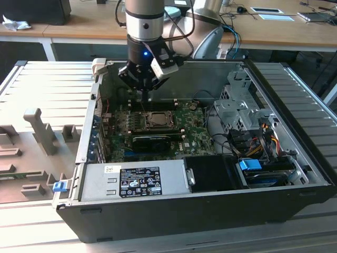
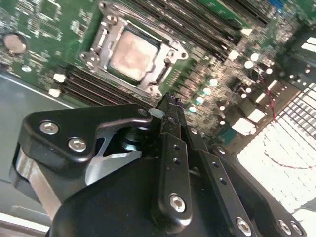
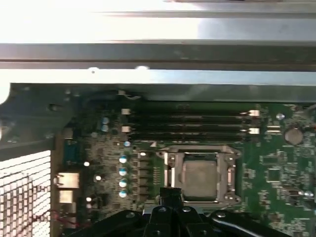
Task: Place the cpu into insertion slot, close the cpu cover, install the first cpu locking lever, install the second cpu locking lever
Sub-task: 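Install the first cpu locking lever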
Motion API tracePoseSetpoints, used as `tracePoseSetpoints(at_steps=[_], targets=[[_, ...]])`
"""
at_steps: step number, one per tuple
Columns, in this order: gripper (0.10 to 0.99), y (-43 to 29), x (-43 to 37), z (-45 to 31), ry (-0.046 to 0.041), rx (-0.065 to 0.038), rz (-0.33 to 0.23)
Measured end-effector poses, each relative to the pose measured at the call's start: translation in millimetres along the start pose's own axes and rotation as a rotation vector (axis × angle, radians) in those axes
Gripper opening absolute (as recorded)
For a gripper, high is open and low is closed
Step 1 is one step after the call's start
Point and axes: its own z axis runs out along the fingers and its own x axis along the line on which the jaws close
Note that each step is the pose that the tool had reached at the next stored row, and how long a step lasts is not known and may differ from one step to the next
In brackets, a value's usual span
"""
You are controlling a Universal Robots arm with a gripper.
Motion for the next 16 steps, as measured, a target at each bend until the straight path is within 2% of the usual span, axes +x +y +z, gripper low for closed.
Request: tracePoseSetpoints(at_steps=[2, 5, 6, 8, 9, 13, 14, 16], targets=[[0.106, 0.0, 7.7, 2.2, 0.0001, 0.0, -0.004], [0.106, 0.6, 23.8, 9.8, 0.0002, -0.001, -0.011], [0.106, 2.2, 28.7, 12.2, 0.0003, -0.001, -0.013], [0.106, 7.6, 33.3, 15.1, 0.0003, -0.001, -0.016], [0.106, 13.3, 33.6, 16.7, 0.0004, -0.001, -0.017], [0.106, 25.3, 33.5, 18.3, 0.0003, -0.001, -0.017], [0.106, 30.5, 32.1, 19.3, 0.0005, -0.001, -0.018], [0.106, 32.4, 28.1, 19.6, 0.0004, -0.001, -0.019]])
